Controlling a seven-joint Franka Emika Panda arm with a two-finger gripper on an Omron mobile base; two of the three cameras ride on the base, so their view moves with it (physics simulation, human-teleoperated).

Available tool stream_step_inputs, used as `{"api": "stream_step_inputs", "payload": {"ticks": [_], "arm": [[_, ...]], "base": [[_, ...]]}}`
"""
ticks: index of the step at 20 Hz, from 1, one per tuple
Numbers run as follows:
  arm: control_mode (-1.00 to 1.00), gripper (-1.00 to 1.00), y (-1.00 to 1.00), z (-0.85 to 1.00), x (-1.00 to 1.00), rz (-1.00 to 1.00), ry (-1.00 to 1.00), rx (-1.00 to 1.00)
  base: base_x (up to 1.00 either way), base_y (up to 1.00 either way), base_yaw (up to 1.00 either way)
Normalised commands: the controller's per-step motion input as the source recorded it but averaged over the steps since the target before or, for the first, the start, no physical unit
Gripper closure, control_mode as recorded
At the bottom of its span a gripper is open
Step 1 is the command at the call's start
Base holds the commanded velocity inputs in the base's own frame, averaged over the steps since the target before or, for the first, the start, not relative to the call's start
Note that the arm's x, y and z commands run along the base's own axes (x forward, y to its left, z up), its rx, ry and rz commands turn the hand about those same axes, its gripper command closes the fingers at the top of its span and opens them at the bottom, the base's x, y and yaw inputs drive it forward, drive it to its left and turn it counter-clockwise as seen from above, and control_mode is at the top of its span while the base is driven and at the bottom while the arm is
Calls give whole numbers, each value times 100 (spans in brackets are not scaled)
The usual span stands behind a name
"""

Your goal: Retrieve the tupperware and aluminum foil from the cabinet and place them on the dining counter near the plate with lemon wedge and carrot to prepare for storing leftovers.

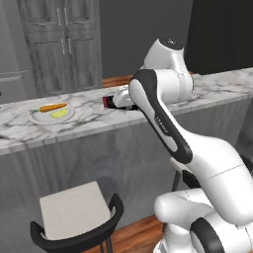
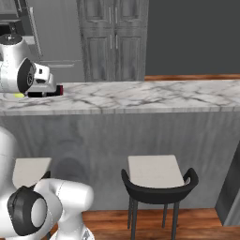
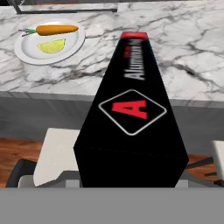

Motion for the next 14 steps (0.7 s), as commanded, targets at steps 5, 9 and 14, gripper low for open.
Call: {"api": "stream_step_inputs", "payload": {"ticks": [5, 9, 14], "arm": [[-100, 100, 29, -55, 62, 10, 3, 0], [-100, 100, 26, -49, 62, 10, 1, 0], [-100, 100, 27, -47, 63, 11, 1, 0]], "base": [[0, 0, 0], [0, 0, 0], [0, 0, 0]]}}
